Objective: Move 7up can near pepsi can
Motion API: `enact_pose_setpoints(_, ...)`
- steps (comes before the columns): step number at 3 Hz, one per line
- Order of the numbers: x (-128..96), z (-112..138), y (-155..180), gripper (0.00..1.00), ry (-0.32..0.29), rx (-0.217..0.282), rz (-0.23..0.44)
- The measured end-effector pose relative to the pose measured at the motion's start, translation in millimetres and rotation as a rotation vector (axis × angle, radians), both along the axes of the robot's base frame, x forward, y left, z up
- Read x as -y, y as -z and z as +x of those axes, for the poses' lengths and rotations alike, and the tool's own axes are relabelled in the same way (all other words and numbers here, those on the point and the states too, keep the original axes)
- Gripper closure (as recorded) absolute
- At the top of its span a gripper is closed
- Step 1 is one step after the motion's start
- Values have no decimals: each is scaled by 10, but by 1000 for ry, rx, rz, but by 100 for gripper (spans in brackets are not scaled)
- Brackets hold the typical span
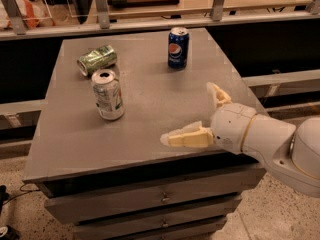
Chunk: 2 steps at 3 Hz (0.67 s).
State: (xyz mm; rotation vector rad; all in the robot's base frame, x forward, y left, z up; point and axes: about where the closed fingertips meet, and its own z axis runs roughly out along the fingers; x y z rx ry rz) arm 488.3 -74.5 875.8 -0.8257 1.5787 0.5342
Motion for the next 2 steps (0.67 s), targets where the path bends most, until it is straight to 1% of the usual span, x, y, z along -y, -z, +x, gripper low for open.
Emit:
enact_pose_setpoints(1,-269,136,0,0,-12,21,28)
enact_pose_setpoints(2,-581,220,-36,0,-49,39,74)
